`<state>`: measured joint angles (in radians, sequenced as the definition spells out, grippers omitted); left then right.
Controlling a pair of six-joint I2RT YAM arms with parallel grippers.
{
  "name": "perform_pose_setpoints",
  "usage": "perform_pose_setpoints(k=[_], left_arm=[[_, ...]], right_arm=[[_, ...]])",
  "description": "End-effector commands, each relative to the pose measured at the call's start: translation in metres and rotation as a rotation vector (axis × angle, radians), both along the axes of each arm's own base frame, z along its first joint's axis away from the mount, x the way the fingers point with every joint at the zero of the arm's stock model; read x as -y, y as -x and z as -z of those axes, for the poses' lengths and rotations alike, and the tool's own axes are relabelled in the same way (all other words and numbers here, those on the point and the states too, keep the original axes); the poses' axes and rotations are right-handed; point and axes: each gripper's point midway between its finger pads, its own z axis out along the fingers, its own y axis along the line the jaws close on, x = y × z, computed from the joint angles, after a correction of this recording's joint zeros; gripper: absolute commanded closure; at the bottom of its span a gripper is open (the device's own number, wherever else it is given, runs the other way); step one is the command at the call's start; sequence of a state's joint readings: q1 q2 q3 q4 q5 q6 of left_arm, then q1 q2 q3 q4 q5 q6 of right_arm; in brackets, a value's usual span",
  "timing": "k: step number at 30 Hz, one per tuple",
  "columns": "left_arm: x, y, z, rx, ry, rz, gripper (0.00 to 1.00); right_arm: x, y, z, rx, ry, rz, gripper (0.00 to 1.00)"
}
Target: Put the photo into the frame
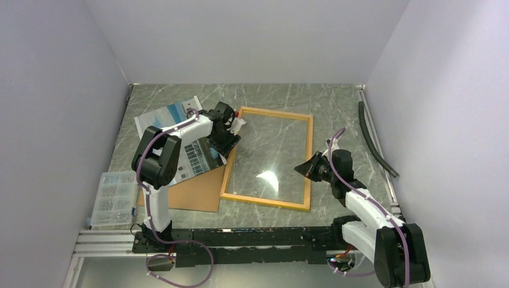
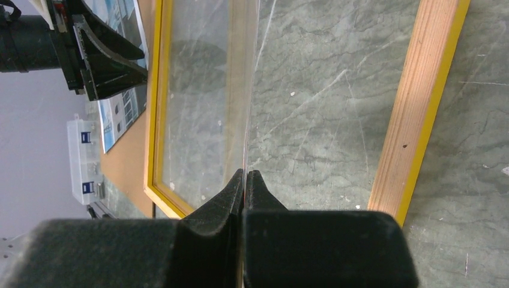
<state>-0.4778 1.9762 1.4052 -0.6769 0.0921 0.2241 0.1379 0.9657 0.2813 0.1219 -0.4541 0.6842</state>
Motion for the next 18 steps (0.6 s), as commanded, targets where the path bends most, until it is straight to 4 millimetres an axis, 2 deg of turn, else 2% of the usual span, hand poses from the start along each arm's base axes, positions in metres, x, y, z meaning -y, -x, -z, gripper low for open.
perform_pose_setpoints(k=[1,15,18], left_arm=[[0.0066,0.0018,0.0081,-0.002,0.005,0.034,0.4],[0.0094,0.0038,0.0052,-0.002,0.019,0.039,0.41],[0.0084,0.0034,0.003,0.003,0.014,0.039,0.41]], right_arm=[[-0.0012,-0.0123,-0.012,0.074,-0.013,0.004,1.0],[0.0008,-0.018,-0.0034,0.05,0.027,0.025,1.0],[0.0012,-0.0186,-0.0023,0.04,0.063,0.027,0.94]])
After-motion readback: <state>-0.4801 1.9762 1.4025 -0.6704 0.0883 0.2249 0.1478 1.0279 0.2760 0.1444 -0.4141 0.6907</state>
